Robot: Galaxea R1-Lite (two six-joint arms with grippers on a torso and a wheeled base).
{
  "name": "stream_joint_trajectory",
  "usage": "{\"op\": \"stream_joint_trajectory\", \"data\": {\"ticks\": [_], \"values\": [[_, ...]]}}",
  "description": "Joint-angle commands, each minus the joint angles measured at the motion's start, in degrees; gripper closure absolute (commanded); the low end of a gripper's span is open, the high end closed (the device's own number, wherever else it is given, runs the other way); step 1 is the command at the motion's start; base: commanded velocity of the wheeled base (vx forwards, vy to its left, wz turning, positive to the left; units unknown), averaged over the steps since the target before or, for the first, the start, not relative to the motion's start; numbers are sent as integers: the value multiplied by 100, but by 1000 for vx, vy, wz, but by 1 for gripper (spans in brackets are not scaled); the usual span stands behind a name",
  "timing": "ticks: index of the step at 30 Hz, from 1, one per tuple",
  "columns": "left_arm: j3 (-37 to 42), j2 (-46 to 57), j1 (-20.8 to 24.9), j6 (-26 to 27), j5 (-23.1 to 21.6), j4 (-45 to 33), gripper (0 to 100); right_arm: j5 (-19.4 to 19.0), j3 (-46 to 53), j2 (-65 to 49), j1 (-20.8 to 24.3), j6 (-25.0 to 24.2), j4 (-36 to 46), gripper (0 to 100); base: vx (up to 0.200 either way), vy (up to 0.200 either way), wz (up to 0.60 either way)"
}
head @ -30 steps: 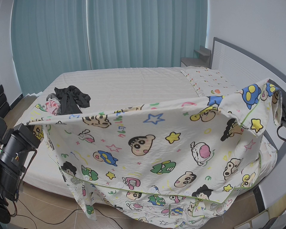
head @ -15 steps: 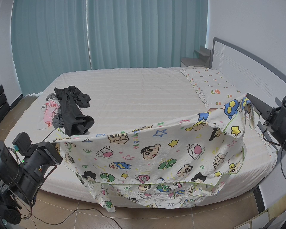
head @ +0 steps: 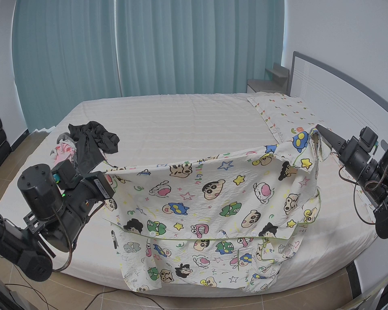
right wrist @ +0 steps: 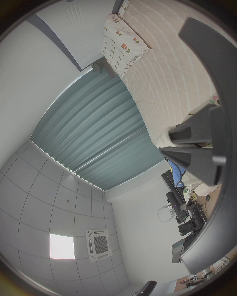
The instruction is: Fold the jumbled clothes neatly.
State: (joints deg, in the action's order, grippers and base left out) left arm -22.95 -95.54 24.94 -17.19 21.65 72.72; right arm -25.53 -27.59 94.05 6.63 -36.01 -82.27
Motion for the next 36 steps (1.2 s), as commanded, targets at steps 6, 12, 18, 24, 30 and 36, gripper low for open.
{"op": "stream_joint_trajectory", "data": {"ticks": [6, 12, 18, 24, 30, 36], "values": [[-1282, -1810, -262, 14, -3, -12, 100, 4, -590, 1318, -356, 6, -87, 100, 200, 0, 0], [-2117, -3041, -411, 146, -117, -47, 100, 30, -1117, 2302, -461, 6, -289, 100, 200, 0, 0], [-3101, -4069, -622, 471, -126, -179, 100, 39, -1530, 3190, -566, 6, -359, 100, 133, 0, 0], [-3857, -4597, -631, 515, -126, -574, 100, 39, -1891, 3919, -742, 6, -518, 100, 0, 0, 0], [-4455, -5018, -631, 515, -135, -882, 100, 39, -2321, 4438, -813, 6, -456, 100, 0, 0, 0], [-4885, -5396, -596, 497, -135, -1023, 100, 39, -2866, 4789, -839, 6, -157, 100, 0, 0, 0]]}}
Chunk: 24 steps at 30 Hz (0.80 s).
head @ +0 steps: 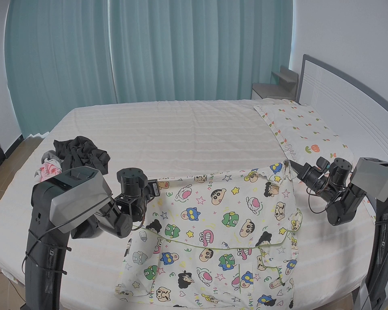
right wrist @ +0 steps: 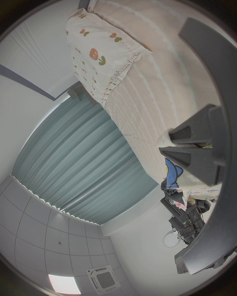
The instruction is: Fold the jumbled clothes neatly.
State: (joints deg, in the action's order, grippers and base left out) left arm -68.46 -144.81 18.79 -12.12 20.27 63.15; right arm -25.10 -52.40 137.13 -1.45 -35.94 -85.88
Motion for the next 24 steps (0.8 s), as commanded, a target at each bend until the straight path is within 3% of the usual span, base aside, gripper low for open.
{"op": "stream_joint_trajectory", "data": {"ticks": [1, 6, 7, 8, 10, 14, 15, 17, 18, 24], "values": [[-449, -574, 11, -19, 12, -83, 100, -4, -500, 569, -31, -1, 291, 100, 0, 0, 0], [-853, -996, 11, -28, 56, -118, 100, -12, -1168, 973, -48, -1, 669, 100, 0, 0, 0], [-923, -1093, 11, -28, 56, -145, 0, -12, -1335, 1044, -48, -10, 854, 100, 0, 0, 0], [-923, -1093, 11, -28, 56, -145, 0, -12, -1335, 1044, -48, -10, 854, 0, 0, 0, 0], [-1363, -1374, -15, -28, 161, -277, 0, 32, -1836, 1272, 13, -45, 1592, 0, 0, 0, 0], [-1582, -1524, -33, -19, 407, -294, 0, 278, -2214, 1439, 40, -45, 2023, 0, 0, 0, 0], [-1618, -1541, -94, -28, 469, -294, 0, 603, -2504, 1571, 40, -45, 2251, 0, 0, 0, 0], [-1618, -1541, -130, -28, 495, -285, 0, 779, -2671, 1650, 31, -45, 2348, 0, 0, 0, 0], [-1618, -1541, -209, -28, 530, -277, 0, 1139, -2952, 1782, 4, -45, 2585, 0, 0, 0, 0], [-1372, -1357, -507, -71, 548, -233, 0, 1411, -2943, 1694, -136, -89, 2682, 0, 0, 0, 0]]}}
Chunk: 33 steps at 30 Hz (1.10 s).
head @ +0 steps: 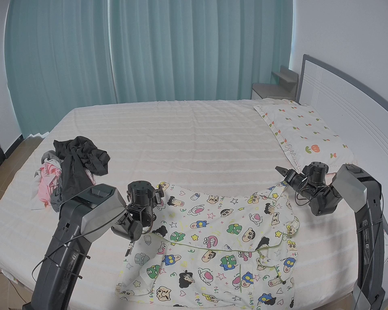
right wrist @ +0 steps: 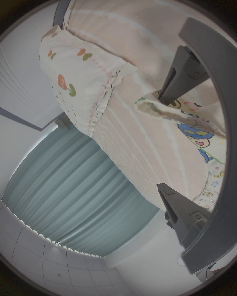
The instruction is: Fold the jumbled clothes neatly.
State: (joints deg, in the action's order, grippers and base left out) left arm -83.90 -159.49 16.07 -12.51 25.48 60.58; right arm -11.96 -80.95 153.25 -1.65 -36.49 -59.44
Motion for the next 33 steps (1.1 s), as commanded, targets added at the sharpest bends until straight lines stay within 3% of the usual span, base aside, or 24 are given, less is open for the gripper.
{"op": "stream_joint_trajectory", "data": {"ticks": [1, 5, 6, 8, 12, 18, 23, 27, 33], "values": [[295, 225, -262, -76, 27, 25, 0, 97, -70, 12, -152, -95, 38, 0, 0, 0, 0], [646, 533, -306, -261, 27, 16, 0, 124, 79, -252, -196, -350, 91, 0, 0, 0, 0], [1077, 920, -306, -507, 10, 16, 0, 106, 334, -594, -205, -702, 99, 0, 0, 0, 0], [1297, 1104, -297, -630, 10, 16, 0, 88, 439, -779, -222, -878, 161, 0, 0, 0, 0], [1868, 1491, -271, -841, -113, 16, 0, 88, 668, -1007, -275, -930, 310, 0, 0, 0, 0], [3802, 2484, -86, -1228, -957, 121, 0, -158, 2136, -1702, -477, -904, -94, 0, 0, 0, 0], [5542, 3416, 511, -2195, -1414, 420, 0, -799, 4157, -2361, -776, -887, -1922, 0, 0, 0, 0], [6500, 3890, 1083, -2968, -1484, 473, 0, -1204, 5475, -2695, -1013, -878, -3056, 0, 0, 0, 0], [7379, 4013, 2058, -3988, -1502, 482, 0, -1291, 6372, -3090, -1127, -816, -3056, 0, 0, 0, 0]]}}
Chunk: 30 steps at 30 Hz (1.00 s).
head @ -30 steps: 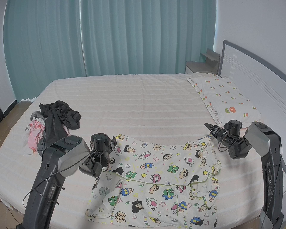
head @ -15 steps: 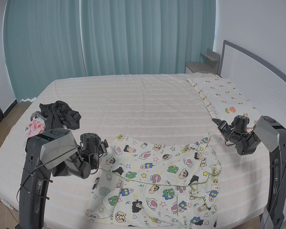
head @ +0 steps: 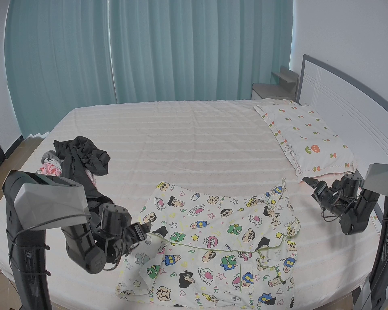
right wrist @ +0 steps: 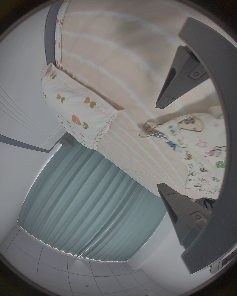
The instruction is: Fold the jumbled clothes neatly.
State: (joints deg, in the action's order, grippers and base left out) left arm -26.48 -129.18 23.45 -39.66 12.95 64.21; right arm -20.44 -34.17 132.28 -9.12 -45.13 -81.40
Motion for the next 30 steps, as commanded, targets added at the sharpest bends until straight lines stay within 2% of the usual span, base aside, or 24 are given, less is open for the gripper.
{"op": "stream_joint_trajectory", "data": {"ticks": [1, 2, 3, 4, 11, 19, 24, 30], "values": [[1655, 983, 1328, -1290, -249, 109, 0, -443, 1694, -994, -389, 48, -860, 0, 0, 0, 0], [1655, 983, 1328, -1290, -249, 109, 0, -443, 1694, -994, -389, 48, -860, 0, 0, 0, 0], [1874, 904, 1618, -1659, -249, 109, 0, -478, 1712, -976, -450, 39, -860, 0, 0, 0, 0], [1910, 851, 1697, -1774, -249, 109, 0, -496, 1721, -967, -450, 48, -860, 0, 0, 0, 0], [1927, 658, 1741, -2143, -249, 109, 0, -522, 1694, -941, -494, 39, -860, 0, 0, 0, 0], [1883, 34, 1654, -2152, -178, 391, 0, -513, 1703, -923, -486, 48, -860, 0, 0, 0, 0], [1857, -248, 1618, -2099, -134, 980, 0, -513, 1712, -915, -486, 48, -860, 0, 0, 0, 0], [1743, -837, 1601, -1703, 147, 1718, 0, -513, 1712, -915, -494, 48, -860, 0, 0, 0, 0]]}}
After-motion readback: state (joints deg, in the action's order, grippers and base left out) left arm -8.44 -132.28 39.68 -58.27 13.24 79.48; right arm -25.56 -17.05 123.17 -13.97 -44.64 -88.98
